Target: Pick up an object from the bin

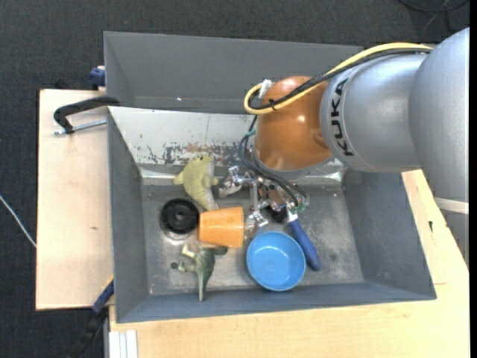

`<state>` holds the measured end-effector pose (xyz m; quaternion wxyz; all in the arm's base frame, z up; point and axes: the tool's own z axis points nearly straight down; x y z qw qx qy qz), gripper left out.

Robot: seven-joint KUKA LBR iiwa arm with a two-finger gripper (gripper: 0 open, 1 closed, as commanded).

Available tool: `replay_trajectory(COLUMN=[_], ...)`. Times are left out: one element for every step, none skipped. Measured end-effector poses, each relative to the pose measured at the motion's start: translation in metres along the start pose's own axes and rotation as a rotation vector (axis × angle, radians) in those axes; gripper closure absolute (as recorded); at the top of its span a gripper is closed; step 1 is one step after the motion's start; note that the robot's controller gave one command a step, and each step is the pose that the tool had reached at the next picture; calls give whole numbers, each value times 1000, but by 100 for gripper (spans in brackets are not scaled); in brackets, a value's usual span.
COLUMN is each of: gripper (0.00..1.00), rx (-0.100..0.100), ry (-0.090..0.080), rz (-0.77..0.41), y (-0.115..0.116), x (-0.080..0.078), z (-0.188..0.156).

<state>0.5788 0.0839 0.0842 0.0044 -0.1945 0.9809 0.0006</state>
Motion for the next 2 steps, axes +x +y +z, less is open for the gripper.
replay_trajectory(gripper=[100, 100], rx=[1, 3], ry=[3, -6], rz=[2, -28], y=[-1, -15], x=[0, 6], z=[0, -150])
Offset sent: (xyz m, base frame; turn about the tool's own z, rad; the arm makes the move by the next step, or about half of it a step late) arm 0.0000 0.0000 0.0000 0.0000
